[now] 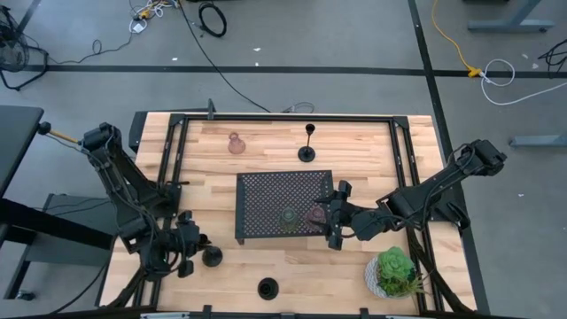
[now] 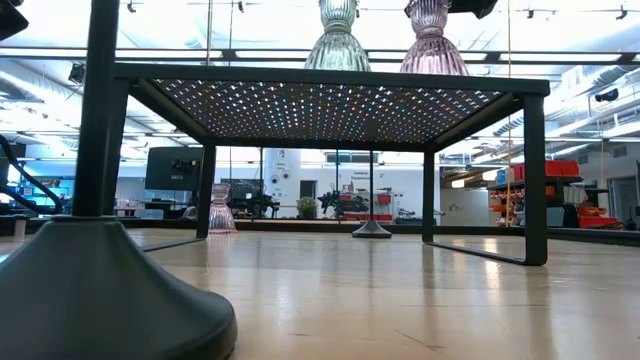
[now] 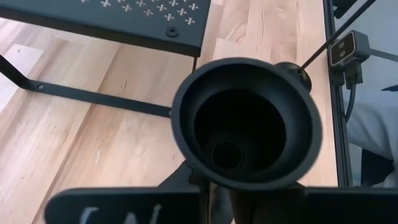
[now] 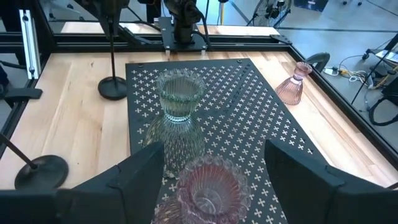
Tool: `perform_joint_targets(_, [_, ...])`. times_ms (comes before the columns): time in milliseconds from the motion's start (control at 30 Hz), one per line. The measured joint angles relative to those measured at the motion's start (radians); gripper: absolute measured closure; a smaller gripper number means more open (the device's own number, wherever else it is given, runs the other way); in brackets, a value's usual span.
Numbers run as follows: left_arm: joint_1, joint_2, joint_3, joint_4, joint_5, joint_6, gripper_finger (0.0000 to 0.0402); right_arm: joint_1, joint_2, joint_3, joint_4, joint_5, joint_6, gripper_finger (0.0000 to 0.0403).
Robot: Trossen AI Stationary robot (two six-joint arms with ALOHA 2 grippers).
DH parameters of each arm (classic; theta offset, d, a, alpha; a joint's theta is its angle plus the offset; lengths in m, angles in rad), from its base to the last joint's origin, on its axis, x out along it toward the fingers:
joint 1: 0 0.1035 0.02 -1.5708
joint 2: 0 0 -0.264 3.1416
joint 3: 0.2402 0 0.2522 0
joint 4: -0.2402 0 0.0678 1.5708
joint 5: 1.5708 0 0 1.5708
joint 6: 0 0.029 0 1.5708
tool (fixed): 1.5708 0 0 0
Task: Pick & Place candle stick holders
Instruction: Put the middle left black candle holder on the shelf
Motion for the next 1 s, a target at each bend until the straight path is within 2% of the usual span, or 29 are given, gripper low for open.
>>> perform_joint_targets(400, [0.000,-0.010,0.000,0.005,-0.044,-0.021,0.0376,0.000,0.000,0.000,0.000,0.000,-0.009,0.0126])
perform_joint_targets(700, [0.000,-0.081,0.008,0.000,-0.047,-0.013,0.0376,0.000,0.000,0.000,0.008,0.000,-0.012,0.0126])
perform_joint_targets(867, [0.000,-0.103,0.098,-0.014,-0.050,0.112,0.0376,0.000,0.000,0.000,0.011,0.000,-0.019,0.0126])
perform_joint_targets(1000, [0.001,-0.100,0.224,-0.112,-0.072,0.203,0.0376,0.000,0.000,0.000,0.013,0.000,-0.019,0.0126])
